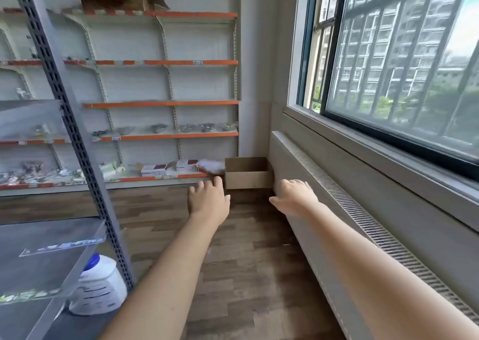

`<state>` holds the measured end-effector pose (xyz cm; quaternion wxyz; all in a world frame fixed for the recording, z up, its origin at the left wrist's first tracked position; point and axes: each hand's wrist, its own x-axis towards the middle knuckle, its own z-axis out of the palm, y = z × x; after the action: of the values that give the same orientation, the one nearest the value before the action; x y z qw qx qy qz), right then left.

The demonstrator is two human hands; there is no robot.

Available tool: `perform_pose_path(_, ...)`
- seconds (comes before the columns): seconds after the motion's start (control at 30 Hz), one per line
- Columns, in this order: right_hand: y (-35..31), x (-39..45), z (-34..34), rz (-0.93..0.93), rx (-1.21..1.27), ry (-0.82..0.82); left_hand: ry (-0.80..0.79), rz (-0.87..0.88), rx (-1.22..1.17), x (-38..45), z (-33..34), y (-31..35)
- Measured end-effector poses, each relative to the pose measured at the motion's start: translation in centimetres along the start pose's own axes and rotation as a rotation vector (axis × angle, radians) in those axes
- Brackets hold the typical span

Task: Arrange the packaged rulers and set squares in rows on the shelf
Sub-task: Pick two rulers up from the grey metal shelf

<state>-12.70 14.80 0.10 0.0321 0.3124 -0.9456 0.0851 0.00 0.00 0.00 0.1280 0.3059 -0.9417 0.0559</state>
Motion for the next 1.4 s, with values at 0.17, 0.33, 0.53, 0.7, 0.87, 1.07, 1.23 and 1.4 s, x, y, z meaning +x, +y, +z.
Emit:
perform_pose_path(0.17,0.5,7.2,1.6,-0.056,0.081,-0.045,-0.009,-0.032,0.003,6.2,2.4,1.3)
perform_pose_path(0.33,0.5,14.7,2.6,-0.113,0.107,-0.04,-0.021,-0.072,-0.018,12.9,4.6,2.7)
perform_pose_path(0.53,-1.8,21.7,6.0,-0.215,0.127,-0.085,-0.079,-0.183,-0.147,16.7,8.6,2.1)
perform_pose_path(0.7,-7.2,23.6,10.4,-0.371,0.131,-0.223,-0.119,-0.37,-0.222,16.1,12.0,-2.0)
perform_pose_path(0.87,-14.4,24.6,13.9,-0.542,0.13,-0.315,-0.112,-0.534,-0.227,15.0,13.6,-8.0)
perform_pose_path(1.07,-22.8,24.9,15.9,-0.758,0.093,-0.372,0.009,-0.724,-0.358,13.6,14.8,-14.5)
perform_pose_path(1.23,-30.9,24.0,16.1,-0.967,0.073,-0.419,0.146,-0.898,-0.414,11.5,14.9,-20.1)
perform_pose_path(1.4,-37.5,19.2,16.3,-1.124,0.112,-0.481,0.234,-1.051,-0.425,7.6,14.2,-24.6)
